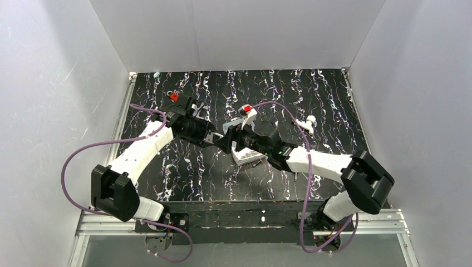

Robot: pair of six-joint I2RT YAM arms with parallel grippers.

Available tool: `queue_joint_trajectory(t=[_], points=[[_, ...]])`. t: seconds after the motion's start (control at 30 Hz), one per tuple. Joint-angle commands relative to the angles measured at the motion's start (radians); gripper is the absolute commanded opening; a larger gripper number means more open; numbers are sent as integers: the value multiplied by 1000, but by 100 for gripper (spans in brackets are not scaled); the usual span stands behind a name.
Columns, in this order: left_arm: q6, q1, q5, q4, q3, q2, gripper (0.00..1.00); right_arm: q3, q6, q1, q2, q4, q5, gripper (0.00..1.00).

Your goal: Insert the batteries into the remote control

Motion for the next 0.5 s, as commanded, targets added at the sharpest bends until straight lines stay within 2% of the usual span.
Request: queue_joint_trajectory(t=[0.0,0.23,0.37,0.47], points=[[-41,-9,42,-57,-15,-34,7,49,5,7,25,93,24,80],[-53,-10,50,-53,-13,-44,8,84,-3,8,59,82,14,64],[-65,-11,62,-47,-27,-49,11,97,7,8,72,64,-1,45],[-70,-10,60,-42,-32,-56,13,107,11,8,86,45,-35,41]])
